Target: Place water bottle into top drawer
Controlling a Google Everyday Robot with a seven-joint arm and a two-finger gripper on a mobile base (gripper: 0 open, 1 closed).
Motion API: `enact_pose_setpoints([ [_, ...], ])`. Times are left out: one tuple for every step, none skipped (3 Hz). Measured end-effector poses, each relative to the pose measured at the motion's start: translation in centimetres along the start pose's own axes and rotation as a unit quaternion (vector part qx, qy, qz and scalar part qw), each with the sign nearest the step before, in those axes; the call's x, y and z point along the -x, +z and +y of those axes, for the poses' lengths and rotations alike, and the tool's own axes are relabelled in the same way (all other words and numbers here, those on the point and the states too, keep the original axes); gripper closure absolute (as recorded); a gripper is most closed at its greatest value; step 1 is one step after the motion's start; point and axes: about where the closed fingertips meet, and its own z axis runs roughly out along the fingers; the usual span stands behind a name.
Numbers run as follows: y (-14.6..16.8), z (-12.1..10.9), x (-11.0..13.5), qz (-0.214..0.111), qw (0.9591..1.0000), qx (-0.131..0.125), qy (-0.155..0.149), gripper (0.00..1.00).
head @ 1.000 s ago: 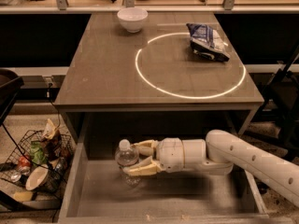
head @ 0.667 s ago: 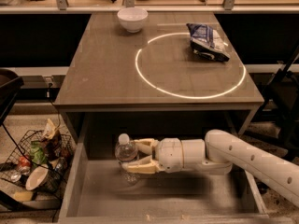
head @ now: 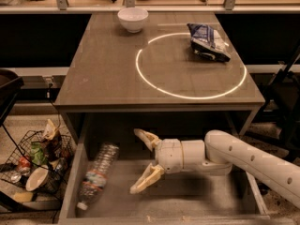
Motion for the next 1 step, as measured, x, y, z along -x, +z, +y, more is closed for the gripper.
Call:
enact_pose_setpoints([
  [0.00,0.00,0.00,0.000,1.0000,0.000,0.000,0.00],
])
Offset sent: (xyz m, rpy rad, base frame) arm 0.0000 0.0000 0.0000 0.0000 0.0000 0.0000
